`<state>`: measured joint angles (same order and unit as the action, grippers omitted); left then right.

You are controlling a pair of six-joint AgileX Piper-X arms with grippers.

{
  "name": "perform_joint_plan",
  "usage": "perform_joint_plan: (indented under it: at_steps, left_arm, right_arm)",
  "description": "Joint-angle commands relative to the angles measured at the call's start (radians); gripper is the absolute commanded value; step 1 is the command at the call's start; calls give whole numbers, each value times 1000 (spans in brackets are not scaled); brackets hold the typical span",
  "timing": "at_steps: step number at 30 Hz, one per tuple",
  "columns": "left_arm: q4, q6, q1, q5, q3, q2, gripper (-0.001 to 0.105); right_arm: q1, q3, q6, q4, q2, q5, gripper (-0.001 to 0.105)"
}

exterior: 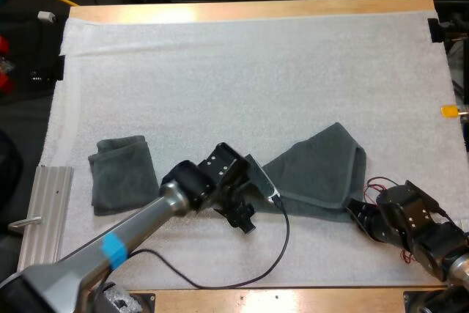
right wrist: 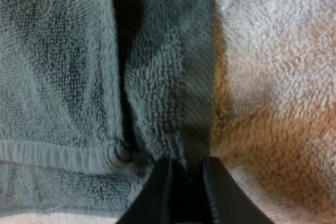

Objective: Pick towel from pile, fold and stack

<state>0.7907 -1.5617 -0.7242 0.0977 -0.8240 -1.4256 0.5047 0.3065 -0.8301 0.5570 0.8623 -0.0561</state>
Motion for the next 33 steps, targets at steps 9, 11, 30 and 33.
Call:
perform_joint_plan:
  at_steps: [9, 11, 30, 33]
  left_arm:
    - [-53, -3, -6, -17, 0, -118, 55]
    - [-65, -3, -6, -17, 0, -126, 50]
    - [-57, -3, -6, -17, 0, -184, 39]
    - [-43, -3, -6, -17, -2, -184, 23]
  right_arm:
    - [2, 8, -11, 9, -8, 8, 0]
    - [2, 8, -11, 9, -8, 8, 0]
    - [2, 8, -11, 9, -8, 8, 0]
    - [2, 8, -11, 9, -8, 8, 0]
